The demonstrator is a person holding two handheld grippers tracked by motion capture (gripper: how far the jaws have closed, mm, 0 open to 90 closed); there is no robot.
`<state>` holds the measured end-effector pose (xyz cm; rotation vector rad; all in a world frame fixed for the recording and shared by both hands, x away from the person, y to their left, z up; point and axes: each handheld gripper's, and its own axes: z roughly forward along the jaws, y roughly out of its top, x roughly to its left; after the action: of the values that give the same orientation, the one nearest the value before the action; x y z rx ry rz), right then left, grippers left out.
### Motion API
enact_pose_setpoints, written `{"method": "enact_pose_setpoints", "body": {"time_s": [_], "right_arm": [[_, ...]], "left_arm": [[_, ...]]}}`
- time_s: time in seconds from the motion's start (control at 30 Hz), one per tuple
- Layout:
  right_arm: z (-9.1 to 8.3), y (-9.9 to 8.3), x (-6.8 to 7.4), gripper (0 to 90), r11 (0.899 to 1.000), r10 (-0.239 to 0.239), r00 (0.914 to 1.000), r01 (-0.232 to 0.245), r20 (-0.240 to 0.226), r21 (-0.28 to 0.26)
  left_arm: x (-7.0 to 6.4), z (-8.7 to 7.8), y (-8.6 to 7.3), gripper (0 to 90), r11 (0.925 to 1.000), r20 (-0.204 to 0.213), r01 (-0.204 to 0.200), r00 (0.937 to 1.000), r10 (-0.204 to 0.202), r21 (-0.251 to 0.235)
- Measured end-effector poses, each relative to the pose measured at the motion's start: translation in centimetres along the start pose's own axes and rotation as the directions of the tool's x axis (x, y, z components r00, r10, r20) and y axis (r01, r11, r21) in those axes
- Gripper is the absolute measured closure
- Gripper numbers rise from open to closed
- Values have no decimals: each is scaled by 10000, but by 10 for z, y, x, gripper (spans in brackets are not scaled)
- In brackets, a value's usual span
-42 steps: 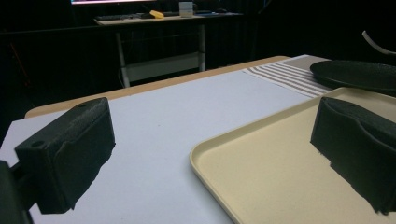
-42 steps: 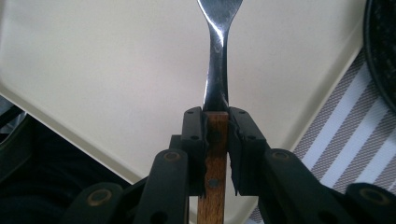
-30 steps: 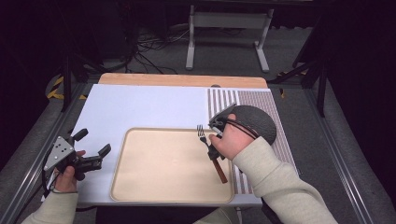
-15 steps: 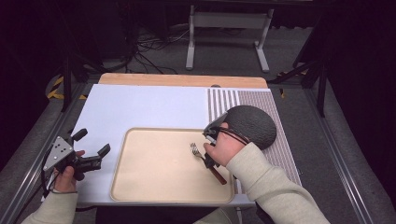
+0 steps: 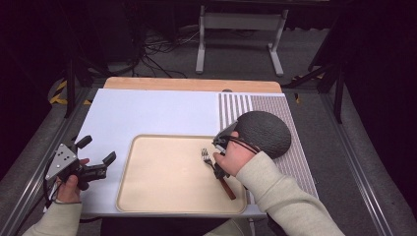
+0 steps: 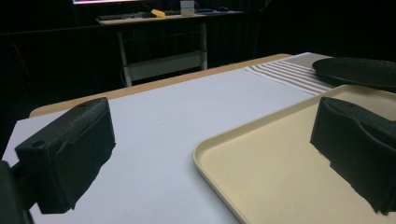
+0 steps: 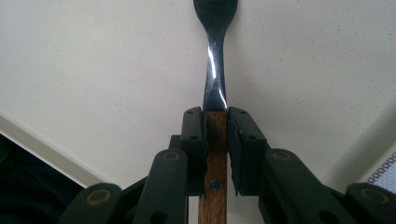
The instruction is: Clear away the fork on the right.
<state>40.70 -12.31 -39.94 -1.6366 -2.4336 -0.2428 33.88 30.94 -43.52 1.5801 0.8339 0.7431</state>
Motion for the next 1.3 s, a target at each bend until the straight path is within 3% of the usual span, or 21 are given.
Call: {"method": "enact_pose_setpoints", "body": {"time_s": [0.63,0.9,1.03,1.17,1.2,1.3], "right_arm": [[14,6,-3,766,9996,89,9999,-88,-50,272],[12,5,-3,687,10000,-1,9999,1,-161,9],[10,4,-1,593,9999,-110,9992,106,-375,-91],[8,3,1,452,9974,-562,9978,546,-351,-460],[7,2,2,396,9948,-793,9963,770,-336,-665],[5,1,7,232,9721,-1698,9854,1654,-121,-1664]], "left_arm": [[1,1,0,4,10000,13,15,10000,-15,32],[1,1,0,4,10000,6,23,10000,-23,22],[1,1,0,4,10000,11,12,10000,-12,32],[1,1,0,4,10000,-5,8,10000,-8,27],[1,1,0,4,10000,-1,0,10000,0,27],[1,1,0,4,10000,-5,0,10000,0,29]]}}
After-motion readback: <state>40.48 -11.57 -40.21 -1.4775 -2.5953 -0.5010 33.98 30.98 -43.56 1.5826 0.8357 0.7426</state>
